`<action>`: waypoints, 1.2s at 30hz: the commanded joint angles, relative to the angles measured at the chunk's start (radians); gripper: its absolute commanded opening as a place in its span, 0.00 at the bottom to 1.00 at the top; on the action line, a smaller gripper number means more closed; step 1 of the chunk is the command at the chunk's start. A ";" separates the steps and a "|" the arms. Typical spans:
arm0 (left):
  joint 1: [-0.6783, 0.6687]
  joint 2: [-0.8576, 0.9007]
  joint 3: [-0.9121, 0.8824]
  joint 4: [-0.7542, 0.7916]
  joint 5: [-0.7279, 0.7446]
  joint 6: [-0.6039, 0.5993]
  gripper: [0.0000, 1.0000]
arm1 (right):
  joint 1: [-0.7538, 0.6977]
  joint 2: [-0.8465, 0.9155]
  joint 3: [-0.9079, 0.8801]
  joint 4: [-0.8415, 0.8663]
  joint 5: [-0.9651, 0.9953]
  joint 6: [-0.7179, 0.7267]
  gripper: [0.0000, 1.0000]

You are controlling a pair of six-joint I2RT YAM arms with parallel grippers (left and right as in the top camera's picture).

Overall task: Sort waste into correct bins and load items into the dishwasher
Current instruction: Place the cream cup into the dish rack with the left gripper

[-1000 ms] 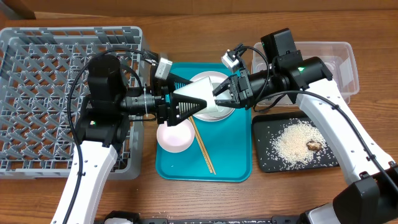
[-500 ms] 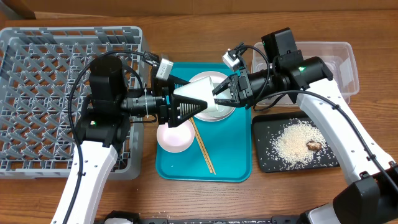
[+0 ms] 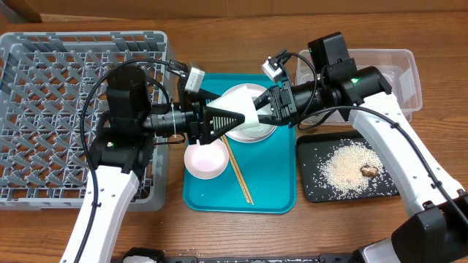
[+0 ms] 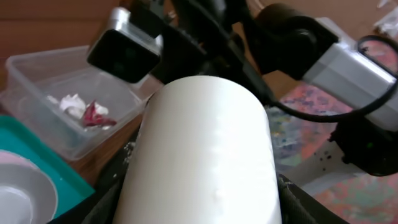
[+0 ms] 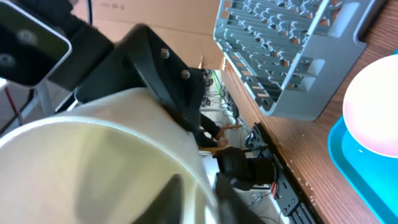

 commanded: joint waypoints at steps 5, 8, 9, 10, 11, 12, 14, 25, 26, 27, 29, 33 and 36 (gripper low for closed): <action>0.057 -0.007 0.010 -0.172 -0.336 0.092 0.36 | -0.076 -0.004 0.003 -0.093 0.348 0.011 0.48; 0.119 -0.031 0.010 -0.249 -0.418 0.103 0.21 | -0.145 -0.004 0.005 -0.166 0.571 0.010 0.50; 0.148 -0.042 0.010 -0.292 -0.461 0.110 0.16 | -0.176 -0.006 0.006 -0.196 0.632 0.010 0.49; 0.187 -0.057 0.010 -0.352 -0.539 0.117 0.05 | -0.214 -0.014 0.006 -0.230 0.690 0.001 0.50; 0.222 -0.070 0.011 -0.408 -0.612 0.117 0.04 | -0.237 -0.023 0.006 -0.251 0.728 -0.002 0.50; 0.287 -0.090 0.018 -0.512 -0.759 0.117 0.04 | -0.293 -0.049 0.006 -0.296 0.819 -0.018 0.50; 0.384 -0.105 0.038 -0.644 -0.948 0.117 0.04 | -0.369 -0.106 0.006 -0.350 0.963 -0.028 0.50; 0.629 -0.015 0.060 -0.795 -1.229 0.086 0.06 | -0.458 -0.249 0.004 -0.433 1.120 -0.054 0.51; 0.629 0.010 0.060 -0.789 -1.235 0.086 0.06 | -0.458 -0.249 0.004 -0.436 1.120 -0.054 0.51; 0.629 0.038 0.060 -0.778 -1.235 0.087 0.08 | -0.458 -0.249 0.004 -0.439 1.120 -0.054 0.51; 0.629 0.093 0.060 -0.755 -1.236 0.087 0.13 | -0.458 -0.249 0.004 -0.446 1.120 -0.054 0.51; 0.629 0.189 0.060 -0.711 -1.264 0.086 0.21 | -0.458 -0.249 0.004 -0.461 1.121 -0.054 0.51; 0.629 0.250 0.060 -0.686 -1.254 0.087 0.56 | -0.458 -0.249 0.004 -0.463 1.120 -0.054 0.51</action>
